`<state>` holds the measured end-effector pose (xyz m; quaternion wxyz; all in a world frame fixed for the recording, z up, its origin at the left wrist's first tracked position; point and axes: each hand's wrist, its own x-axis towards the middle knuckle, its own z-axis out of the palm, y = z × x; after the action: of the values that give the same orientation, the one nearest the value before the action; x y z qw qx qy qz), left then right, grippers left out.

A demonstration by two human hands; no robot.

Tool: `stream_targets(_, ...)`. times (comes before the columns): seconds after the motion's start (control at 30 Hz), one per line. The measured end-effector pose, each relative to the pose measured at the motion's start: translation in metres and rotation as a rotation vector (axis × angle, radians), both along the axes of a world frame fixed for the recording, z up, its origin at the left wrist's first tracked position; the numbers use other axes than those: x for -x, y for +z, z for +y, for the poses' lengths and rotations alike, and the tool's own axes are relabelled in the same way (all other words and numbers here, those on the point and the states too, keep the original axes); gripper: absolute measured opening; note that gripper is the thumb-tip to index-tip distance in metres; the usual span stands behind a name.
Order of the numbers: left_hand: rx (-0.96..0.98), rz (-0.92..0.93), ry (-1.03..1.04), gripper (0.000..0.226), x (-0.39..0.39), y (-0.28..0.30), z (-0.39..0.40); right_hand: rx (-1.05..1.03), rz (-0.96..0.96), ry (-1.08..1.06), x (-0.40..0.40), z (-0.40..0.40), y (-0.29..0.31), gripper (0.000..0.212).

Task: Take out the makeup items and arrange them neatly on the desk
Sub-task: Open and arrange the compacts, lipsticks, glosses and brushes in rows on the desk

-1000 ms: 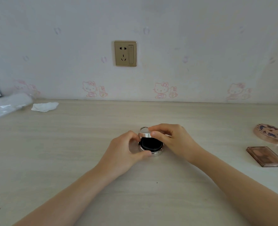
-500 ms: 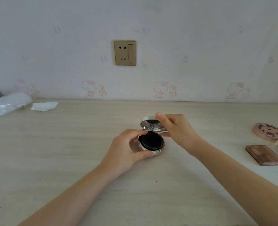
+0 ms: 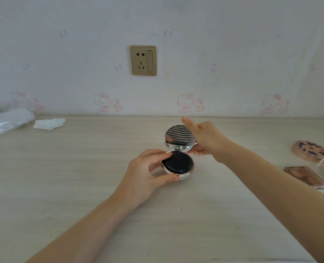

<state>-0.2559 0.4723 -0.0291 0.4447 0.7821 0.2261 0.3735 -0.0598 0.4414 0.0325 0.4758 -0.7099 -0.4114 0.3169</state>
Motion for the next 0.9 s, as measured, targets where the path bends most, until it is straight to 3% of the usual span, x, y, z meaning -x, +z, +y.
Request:
stream_targets(0.27,-0.047,-0.001,0.045,0.057,0.001,-0.003,0.004,-0.089,0.018,0.211,0.003,-0.013,-0.001,0.036)
stream_targets(0.67,0.047,-0.119,0.066,0.048,0.001,0.004,0.001,-0.134,0.121,0.154,0.015,-0.022,0.000,0.034)
stream_targets(0.9,0.127,-0.213,0.023,0.054,0.000,0.009,-0.001,-0.023,0.372,0.242,0.016,-0.026,-0.015,0.049)
